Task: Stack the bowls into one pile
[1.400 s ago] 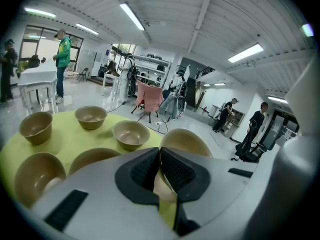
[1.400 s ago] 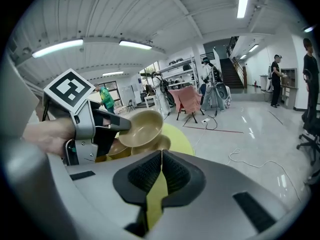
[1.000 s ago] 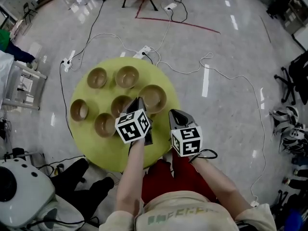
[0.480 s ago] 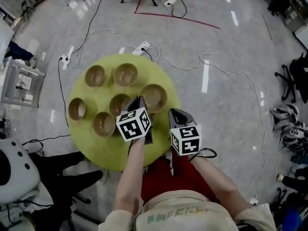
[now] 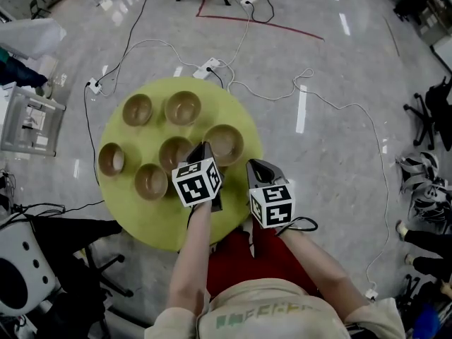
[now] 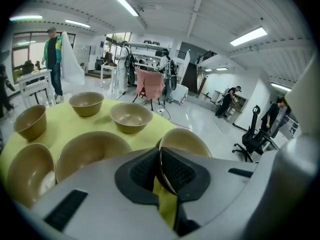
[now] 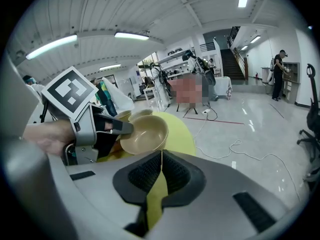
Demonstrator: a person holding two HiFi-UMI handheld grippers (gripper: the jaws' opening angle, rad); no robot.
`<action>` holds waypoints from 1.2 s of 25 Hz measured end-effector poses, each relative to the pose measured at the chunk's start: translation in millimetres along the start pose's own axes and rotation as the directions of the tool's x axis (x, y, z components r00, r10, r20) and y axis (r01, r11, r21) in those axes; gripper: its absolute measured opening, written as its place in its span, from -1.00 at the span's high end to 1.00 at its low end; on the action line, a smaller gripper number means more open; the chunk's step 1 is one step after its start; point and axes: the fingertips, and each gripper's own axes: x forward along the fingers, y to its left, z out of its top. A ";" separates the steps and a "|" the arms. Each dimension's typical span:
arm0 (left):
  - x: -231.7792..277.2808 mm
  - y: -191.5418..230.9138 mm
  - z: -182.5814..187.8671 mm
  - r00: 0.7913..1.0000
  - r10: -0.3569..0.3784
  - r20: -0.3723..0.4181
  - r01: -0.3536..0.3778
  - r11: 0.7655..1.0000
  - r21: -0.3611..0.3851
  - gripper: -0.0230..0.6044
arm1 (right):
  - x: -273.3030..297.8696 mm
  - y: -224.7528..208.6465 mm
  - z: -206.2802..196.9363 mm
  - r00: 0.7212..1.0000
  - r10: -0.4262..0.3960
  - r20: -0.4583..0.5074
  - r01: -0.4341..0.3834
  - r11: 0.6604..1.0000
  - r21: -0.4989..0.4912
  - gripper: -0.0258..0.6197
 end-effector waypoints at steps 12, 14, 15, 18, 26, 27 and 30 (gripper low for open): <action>4.9 -1.1 -0.3 1.000 0.006 0.002 -0.006 0.999 0.051 0.81 | 5.2 0.2 -3.2 1.000 0.005 -0.014 -0.005 1.000 -0.007 0.81; 4.4 -3.1 -0.2 1.000 0.004 -0.001 -0.004 0.998 0.061 0.81 | 3.7 -0.6 -2.8 1.000 0.004 -0.015 -0.004 1.000 -0.009 0.81; 4.2 -3.9 -0.1 1.000 0.004 -0.002 -0.004 0.998 0.065 0.81 | 3.1 -1.0 -2.7 1.000 0.003 -0.016 -0.003 1.000 -0.009 0.81; 3.5 -3.7 -0.5 1.000 0.011 -0.004 -0.011 0.997 0.074 0.81 | 2.2 -0.9 -2.9 1.000 0.002 -0.017 -0.002 1.000 -0.011 0.81; 2.1 -2.2 -2.2 1.000 0.027 -0.004 -0.026 0.993 0.112 0.69 | 0.5 1.7 -3.3 1.000 0.003 -0.013 -0.003 1.000 -0.019 0.81; 1.0 -2.2 -1.5 1.000 0.028 -0.003 -0.027 0.993 0.115 0.69 | -0.3 2.4 -2.9 1.000 0.003 -0.013 -0.003 1.000 -0.020 0.81; -1.9 -2.1 1.3 1.000 0.029 0.007 -0.030 0.992 0.125 0.67 | -1.3 4.2 -1.8 1.000 0.003 -0.010 -0.004 1.000 -0.024 0.81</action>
